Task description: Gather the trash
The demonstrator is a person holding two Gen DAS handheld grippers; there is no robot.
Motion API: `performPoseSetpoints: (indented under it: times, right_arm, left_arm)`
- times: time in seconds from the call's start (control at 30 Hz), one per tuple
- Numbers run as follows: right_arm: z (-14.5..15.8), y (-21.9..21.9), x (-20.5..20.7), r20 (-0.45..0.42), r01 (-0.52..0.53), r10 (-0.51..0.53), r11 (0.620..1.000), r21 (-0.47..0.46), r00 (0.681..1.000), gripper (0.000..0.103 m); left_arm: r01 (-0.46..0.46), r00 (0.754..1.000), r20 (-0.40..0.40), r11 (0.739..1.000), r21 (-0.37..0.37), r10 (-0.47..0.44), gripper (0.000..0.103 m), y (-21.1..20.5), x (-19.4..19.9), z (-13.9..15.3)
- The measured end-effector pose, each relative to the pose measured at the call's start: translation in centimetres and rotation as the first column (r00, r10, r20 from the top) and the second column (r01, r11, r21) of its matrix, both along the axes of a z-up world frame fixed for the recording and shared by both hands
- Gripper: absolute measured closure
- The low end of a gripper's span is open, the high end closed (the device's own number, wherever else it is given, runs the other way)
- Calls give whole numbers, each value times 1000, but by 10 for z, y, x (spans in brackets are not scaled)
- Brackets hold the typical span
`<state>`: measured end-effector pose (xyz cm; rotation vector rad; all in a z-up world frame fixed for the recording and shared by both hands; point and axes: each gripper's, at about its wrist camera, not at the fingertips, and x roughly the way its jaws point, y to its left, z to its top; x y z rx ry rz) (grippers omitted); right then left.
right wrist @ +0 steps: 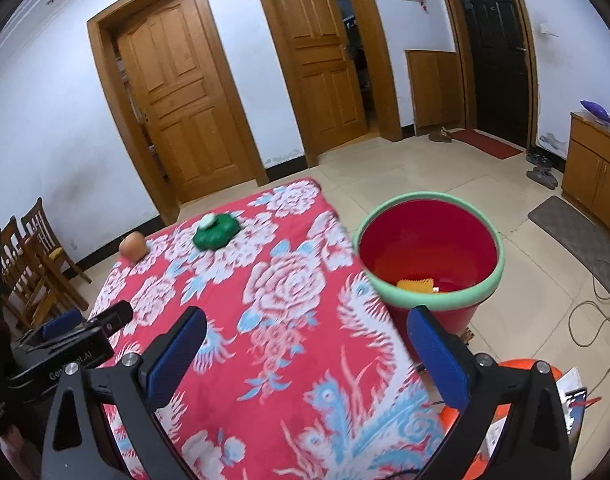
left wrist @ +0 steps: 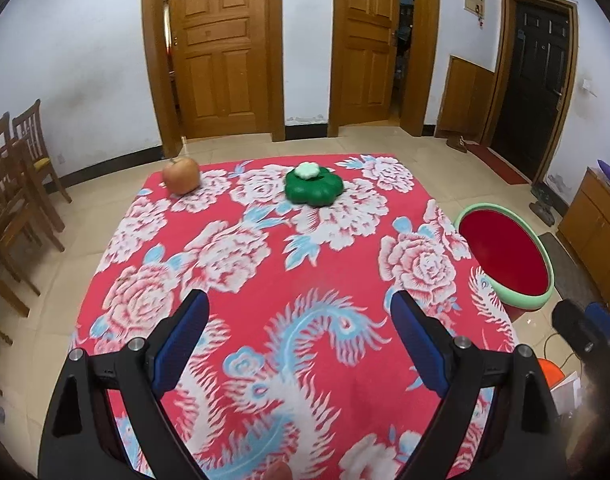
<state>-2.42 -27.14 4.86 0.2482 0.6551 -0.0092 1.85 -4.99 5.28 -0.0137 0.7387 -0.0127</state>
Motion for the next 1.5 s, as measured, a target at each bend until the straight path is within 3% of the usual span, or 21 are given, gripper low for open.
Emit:
performPoseSetpoints:
  times: [0.4, 0.8, 1.5]
  right_arm:
    - [-16, 24, -24, 40, 11, -9, 999, -53, 999, 1]
    - [-37, 27, -19, -6, 7, -7, 998, -58, 1000, 1]
    - [-46, 27, -15, -39, -5, 3, 999, -52, 999, 1]
  left_arm:
    - [-47, 999, 20, 999, 1, 47, 12, 13, -28, -24]
    - [-43, 999, -7, 999, 18, 43, 12, 9, -26, -45]
    - [-48, 999, -23, 999, 6, 48, 12, 12, -22, -53]
